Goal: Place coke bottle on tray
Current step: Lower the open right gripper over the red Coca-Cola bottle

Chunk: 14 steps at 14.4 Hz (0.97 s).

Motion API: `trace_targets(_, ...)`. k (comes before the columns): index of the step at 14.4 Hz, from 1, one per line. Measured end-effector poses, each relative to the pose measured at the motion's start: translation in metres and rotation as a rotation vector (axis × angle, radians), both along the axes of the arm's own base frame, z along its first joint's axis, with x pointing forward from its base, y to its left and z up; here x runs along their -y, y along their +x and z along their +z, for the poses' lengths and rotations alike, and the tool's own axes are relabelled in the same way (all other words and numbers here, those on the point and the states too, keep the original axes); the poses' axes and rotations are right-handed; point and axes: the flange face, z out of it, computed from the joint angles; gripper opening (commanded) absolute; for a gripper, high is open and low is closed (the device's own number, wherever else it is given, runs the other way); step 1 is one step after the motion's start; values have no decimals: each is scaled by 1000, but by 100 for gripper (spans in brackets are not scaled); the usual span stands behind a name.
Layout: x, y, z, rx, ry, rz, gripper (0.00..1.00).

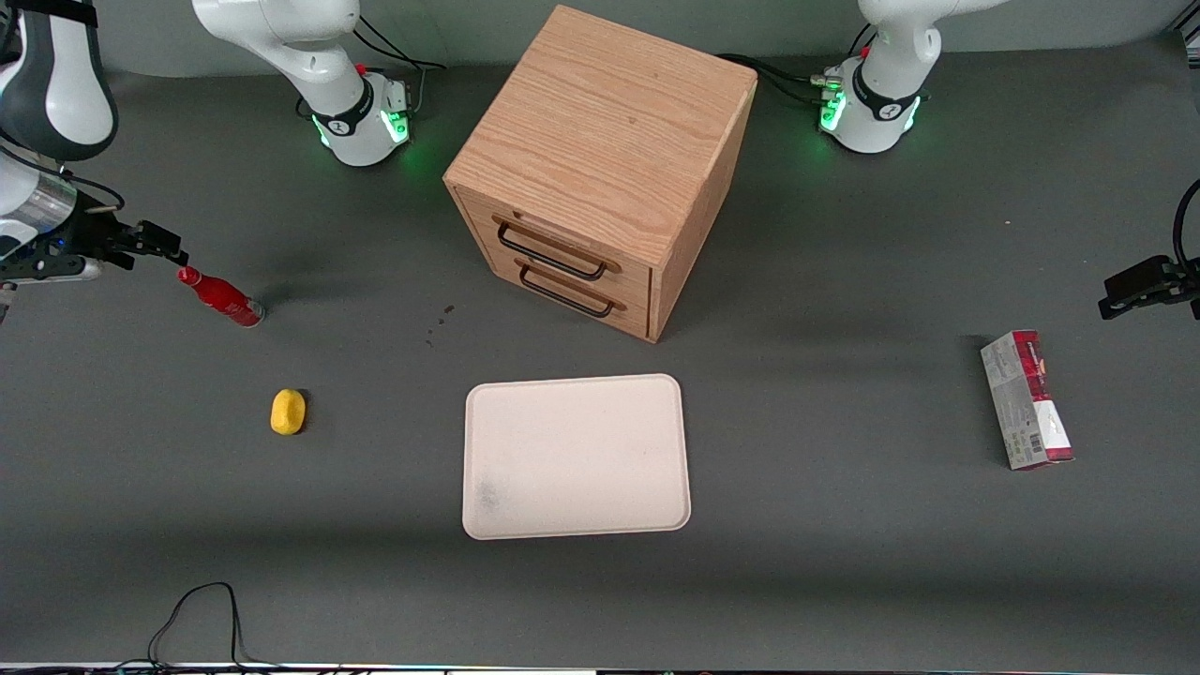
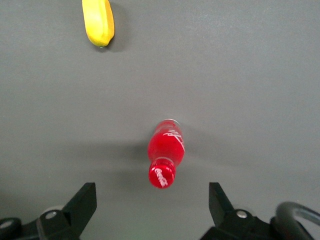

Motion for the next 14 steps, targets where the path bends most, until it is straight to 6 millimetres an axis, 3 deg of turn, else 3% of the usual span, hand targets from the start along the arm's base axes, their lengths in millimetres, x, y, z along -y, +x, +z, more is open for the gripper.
trace_targets(8, -7, -3, -57, 10, -28, 5, 99)
trace_targets(14, -7, -5, -62, 5, -27, 5, 95)
